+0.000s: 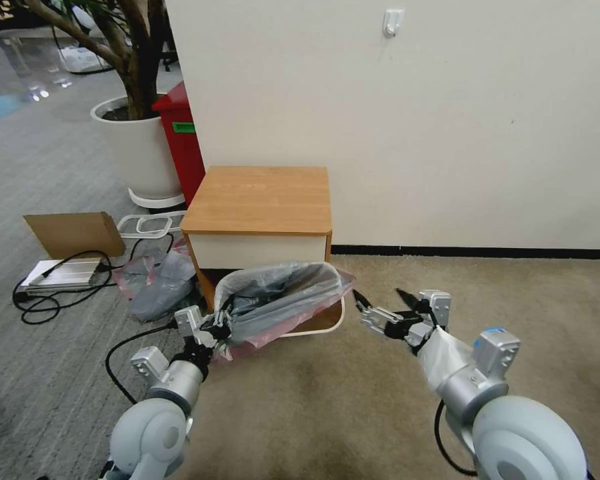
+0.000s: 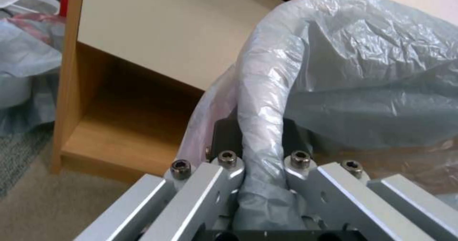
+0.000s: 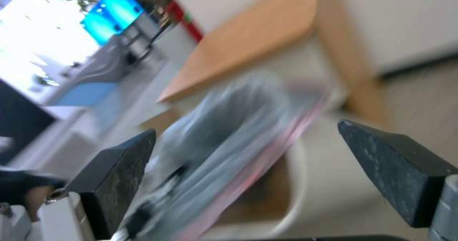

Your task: Pick up the garbage bag from the table and place it over the trash can.

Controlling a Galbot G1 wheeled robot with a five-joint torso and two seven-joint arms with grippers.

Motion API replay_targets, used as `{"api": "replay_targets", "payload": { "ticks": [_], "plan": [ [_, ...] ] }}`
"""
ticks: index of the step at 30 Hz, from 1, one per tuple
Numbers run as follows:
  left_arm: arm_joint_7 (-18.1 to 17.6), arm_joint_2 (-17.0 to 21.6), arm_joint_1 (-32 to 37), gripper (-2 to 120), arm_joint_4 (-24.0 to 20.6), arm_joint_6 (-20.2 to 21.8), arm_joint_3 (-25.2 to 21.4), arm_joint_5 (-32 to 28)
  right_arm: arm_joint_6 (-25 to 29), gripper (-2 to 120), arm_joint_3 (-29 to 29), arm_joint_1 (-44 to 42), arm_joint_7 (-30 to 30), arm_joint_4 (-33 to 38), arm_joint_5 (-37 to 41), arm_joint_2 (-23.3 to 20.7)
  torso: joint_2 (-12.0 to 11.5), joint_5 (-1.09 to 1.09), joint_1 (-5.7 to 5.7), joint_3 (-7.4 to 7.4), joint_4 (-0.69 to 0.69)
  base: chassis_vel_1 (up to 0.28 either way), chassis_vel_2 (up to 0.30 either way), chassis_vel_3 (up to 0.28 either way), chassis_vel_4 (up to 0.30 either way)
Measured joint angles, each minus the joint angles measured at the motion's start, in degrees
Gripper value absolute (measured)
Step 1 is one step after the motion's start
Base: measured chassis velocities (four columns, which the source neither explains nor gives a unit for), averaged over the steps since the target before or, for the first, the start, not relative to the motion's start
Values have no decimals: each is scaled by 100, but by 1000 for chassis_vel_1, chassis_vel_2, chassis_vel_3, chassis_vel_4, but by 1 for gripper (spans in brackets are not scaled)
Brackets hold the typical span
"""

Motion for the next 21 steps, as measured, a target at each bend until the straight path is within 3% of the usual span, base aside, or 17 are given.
{"api": "replay_targets", "payload": {
  "ticks": [6, 21],
  "plan": [
    [180, 1, 1, 4, 29, -171, 61, 338, 21, 97, -471, -138, -179, 22, 310, 91, 0, 1, 0, 0, 0, 0, 0, 0, 0],
    [457, -13, 38, 4, 30, -450, 138, 831, -56, 96, -879, 206, -325, -346, -249, 144, 0, 1, 0, 0, 0, 0, 0, 0, 0]
  ]
}}
